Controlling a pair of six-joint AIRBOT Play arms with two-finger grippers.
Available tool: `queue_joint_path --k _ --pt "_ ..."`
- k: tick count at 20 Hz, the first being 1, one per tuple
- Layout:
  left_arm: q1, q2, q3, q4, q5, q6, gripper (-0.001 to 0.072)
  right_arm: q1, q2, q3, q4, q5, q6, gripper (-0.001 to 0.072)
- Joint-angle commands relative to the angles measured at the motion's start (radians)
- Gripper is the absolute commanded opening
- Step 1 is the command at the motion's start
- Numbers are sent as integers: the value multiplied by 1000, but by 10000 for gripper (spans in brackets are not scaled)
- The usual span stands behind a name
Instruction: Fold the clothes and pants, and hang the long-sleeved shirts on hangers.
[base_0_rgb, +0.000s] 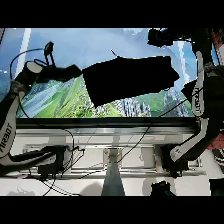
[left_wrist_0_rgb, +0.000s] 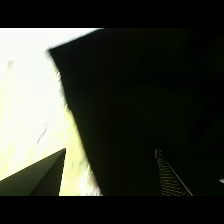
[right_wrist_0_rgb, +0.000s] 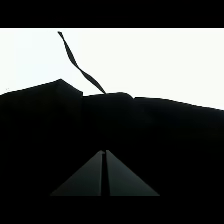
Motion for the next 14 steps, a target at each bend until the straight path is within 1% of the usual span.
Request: queue_joint_path --k 1,3,5,7,9,11,12,13,14 --pt "32 -2 -151 -70 -26 15 605 0 0 0 0 -21 0 19" --pt "-11 -13 -210 -181 38 97 605 3 0 0 4 -29 1 18" --pt "-58 -55 -212 -237 84 114 608 13 0 0 4 -29 1 18" --pt "-103 -110 -212 -331 130 125 608 34 0 0 5 -29 1 18" --pt "-142 -148 -196 -383 148 244 608 65 0 0 4 -26 1 18" --pt "-169 -170 -156 -419 153 247 596 101 0 0 3 -27 0 18" --pt "-179 -174 -132 -422 162 247 467 120 0 0 3 -27 0 18" --pt "-179 -175 -107 -419 165 247 182 140 0 0 3 -27 0 19" --pt "-174 -172 -82 -411 161 247 16 157 0 0 3 -27 0 18"
